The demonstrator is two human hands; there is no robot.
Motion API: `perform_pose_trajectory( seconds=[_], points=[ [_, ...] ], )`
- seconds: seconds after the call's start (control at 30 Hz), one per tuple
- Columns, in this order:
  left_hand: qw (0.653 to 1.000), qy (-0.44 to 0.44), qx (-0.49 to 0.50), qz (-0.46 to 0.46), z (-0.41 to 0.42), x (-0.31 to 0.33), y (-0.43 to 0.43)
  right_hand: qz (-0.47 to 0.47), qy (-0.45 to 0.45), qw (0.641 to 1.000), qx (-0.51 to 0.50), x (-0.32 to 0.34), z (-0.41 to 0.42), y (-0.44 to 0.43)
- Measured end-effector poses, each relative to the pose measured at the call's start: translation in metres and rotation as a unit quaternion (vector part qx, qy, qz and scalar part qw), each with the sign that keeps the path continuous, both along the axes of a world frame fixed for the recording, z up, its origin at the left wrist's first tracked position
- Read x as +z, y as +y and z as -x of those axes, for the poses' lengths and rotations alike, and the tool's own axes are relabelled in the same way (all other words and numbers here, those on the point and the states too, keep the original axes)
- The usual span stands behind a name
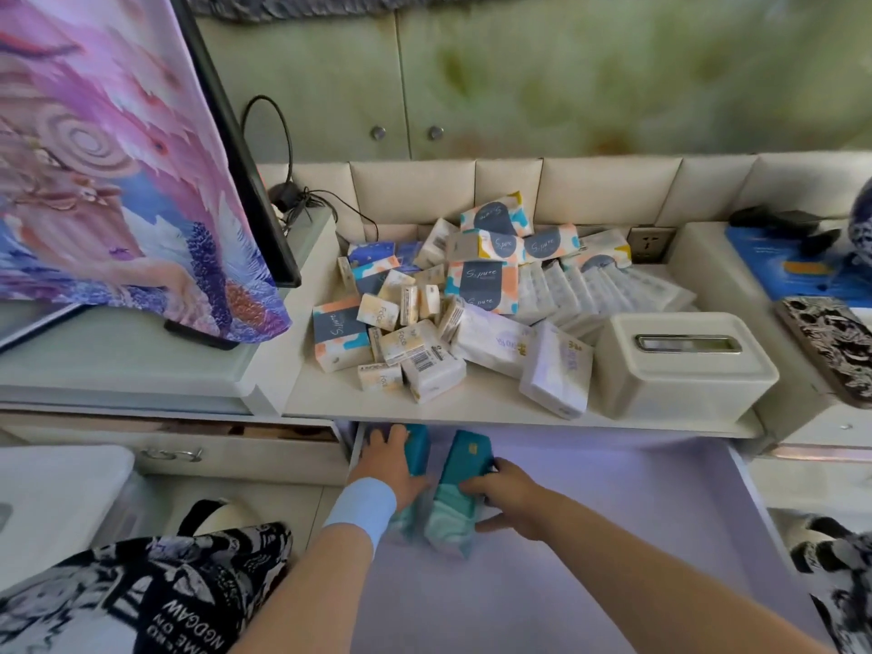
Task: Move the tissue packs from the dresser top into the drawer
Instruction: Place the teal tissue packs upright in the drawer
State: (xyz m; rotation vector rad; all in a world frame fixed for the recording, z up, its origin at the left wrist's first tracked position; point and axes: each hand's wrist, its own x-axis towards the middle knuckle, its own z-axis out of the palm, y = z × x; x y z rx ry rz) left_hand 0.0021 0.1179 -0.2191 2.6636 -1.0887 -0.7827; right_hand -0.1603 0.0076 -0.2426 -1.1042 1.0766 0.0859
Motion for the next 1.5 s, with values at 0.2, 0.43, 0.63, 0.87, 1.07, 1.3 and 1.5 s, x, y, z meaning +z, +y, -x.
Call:
perform_pose_trajectory(
  seconds=[0.2, 0.43, 0.63, 0.87, 1.07, 1.3, 1.5],
  points=[
    [0.996, -0.049, -0.075, 0.030, -0.009, -0.005, 0.029, 0.068, -0.043, 0.996, -0.048, 0.002, -0.026, 0.025],
    [0.997, -0.023, 0.000, 0.068, -0.018, -0.008, 0.054, 0.084, -0.042, 0.996, 0.007, 0.008, -0.043, 0.046],
    [0.997, 0.035, 0.052, 0.042, -0.022, -0.003, 0.062, 0.080, -0.032, 0.996, 0.019, 0.000, -0.049, 0.054],
    [0.999, 0.025, 0.012, -0.032, -0.023, 0.007, 0.071, 0.061, 0.000, 0.995, 0.083, 0.006, -0.036, 0.075],
    [0.999, 0.014, 0.038, 0.014, -0.015, 0.000, 0.072, 0.131, -0.026, 0.991, 0.009, 0.002, -0.042, 0.072],
    [0.998, -0.051, -0.003, 0.038, -0.006, -0.001, 0.069, 0.183, -0.009, 0.982, 0.036, 0.006, -0.043, 0.069],
    [0.989, -0.106, -0.080, -0.067, -0.010, 0.044, 0.045, 0.295, 0.080, 0.936, 0.175, 0.048, -0.032, 0.052]
  ],
)
